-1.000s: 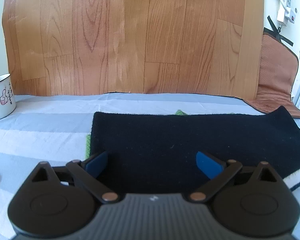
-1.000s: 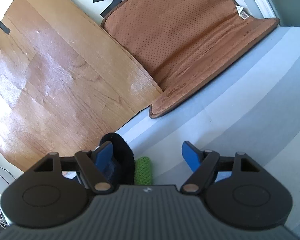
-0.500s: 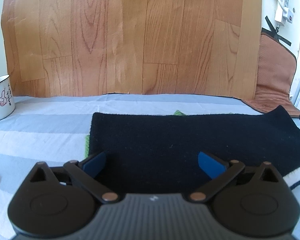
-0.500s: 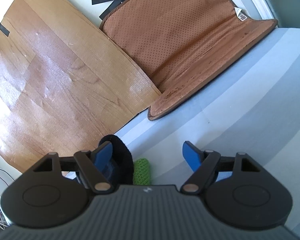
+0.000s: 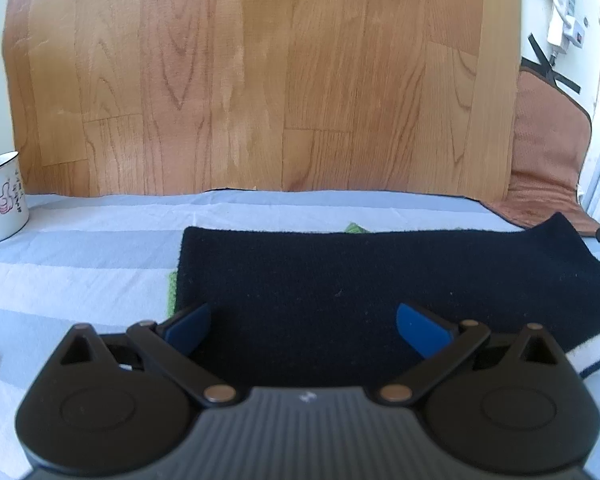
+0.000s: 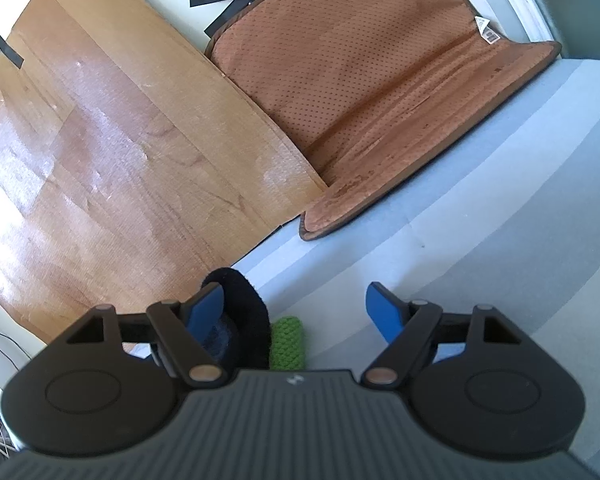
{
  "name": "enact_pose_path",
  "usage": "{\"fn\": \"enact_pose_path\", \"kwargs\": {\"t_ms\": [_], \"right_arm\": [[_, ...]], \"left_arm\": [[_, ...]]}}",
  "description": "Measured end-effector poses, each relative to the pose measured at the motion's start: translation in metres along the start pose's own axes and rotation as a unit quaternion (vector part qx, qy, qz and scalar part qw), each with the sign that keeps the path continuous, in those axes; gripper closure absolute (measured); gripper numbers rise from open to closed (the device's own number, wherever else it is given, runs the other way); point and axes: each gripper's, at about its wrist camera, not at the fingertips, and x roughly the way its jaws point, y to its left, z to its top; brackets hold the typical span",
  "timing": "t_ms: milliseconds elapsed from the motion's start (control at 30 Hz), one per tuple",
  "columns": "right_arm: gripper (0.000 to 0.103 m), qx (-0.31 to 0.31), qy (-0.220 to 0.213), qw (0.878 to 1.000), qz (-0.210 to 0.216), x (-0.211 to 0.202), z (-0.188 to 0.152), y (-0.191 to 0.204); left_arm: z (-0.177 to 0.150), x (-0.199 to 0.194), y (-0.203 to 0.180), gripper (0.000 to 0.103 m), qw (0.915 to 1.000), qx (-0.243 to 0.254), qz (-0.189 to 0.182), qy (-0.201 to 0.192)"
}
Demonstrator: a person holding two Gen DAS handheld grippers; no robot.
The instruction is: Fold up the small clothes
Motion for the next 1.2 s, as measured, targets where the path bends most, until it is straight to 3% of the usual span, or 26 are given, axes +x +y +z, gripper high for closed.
{"fn": "enact_pose_path", "kwargs": {"t_ms": [67,167,367,567,933,1200], "right_arm": [[0.022,-0.001,0.001,1.0,0.002,0.001,0.001,0.0],[0.022,0.001,0.0,1.0,0.005,0.0,0.001,-0.001],[0.022,0.014,0.004,1.0,0.02,0.0,0.002,-0.004],[0.022,0.017,0.012,0.999,0.029,-0.004,0.0,-0.004],[0.022,0.026,0.024,0.997,0.066,-0.043,-0.019,-0.009],[0.019,0.036,0.017,0.995,0.087,-0.046,-0.021,-0.012]], "left_arm": [[-0.002,-0.003,-0.007,0.0,0.9995,-0.009,0.03,-0.004],[-0.007,-0.012,-0.027,0.0,0.9987,-0.014,0.047,-0.007],[-0.023,-0.046,-0.046,0.0,0.9963,-0.062,0.049,-0.033],[-0.043,-0.049,-0.054,0.0,0.9965,-0.026,0.078,-0.015],[-0.047,-0.054,-0.051,0.0,0.9965,-0.041,0.069,-0.021],[-0.05,-0.058,-0.043,0.0,0.9955,-0.074,0.049,-0.034]]}}
